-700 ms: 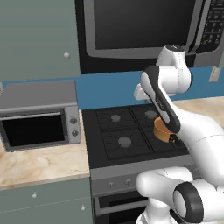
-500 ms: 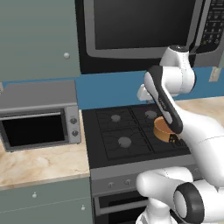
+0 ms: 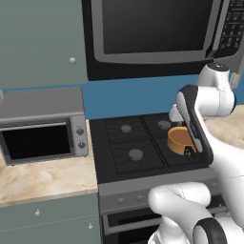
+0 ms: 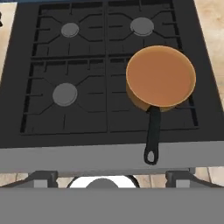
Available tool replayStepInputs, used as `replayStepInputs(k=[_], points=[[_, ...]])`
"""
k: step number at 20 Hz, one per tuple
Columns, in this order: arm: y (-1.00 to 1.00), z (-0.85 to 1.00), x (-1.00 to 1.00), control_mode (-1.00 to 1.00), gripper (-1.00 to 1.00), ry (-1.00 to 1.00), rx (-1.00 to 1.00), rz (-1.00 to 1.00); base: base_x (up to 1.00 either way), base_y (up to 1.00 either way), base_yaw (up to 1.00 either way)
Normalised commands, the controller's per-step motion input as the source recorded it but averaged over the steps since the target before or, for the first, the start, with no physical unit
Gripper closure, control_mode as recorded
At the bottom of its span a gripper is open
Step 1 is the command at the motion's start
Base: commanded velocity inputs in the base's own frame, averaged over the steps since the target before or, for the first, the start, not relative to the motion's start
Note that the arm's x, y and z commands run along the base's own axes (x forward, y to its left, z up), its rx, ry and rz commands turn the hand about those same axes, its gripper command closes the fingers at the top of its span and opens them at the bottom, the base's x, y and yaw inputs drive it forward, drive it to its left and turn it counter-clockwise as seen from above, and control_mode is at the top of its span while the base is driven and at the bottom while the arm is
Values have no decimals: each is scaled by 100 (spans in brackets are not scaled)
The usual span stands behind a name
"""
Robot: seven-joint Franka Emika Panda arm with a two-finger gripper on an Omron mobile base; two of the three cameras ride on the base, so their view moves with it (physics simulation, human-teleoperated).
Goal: Pick up the sugar cube(s) and place them in the saucepan with hot chocolate.
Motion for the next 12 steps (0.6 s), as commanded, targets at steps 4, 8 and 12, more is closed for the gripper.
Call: replayStepInputs(k=[4, 8, 12], points=[[-99, -11, -35, -100, -100, 0, 0, -34, 0, 0, 0], [-100, -17, -20, -100, -100, 0, 0, -41, 0, 0, 0], [-100, -16, -15, -100, -100, 5, 1, -40, 0, 0, 0]])
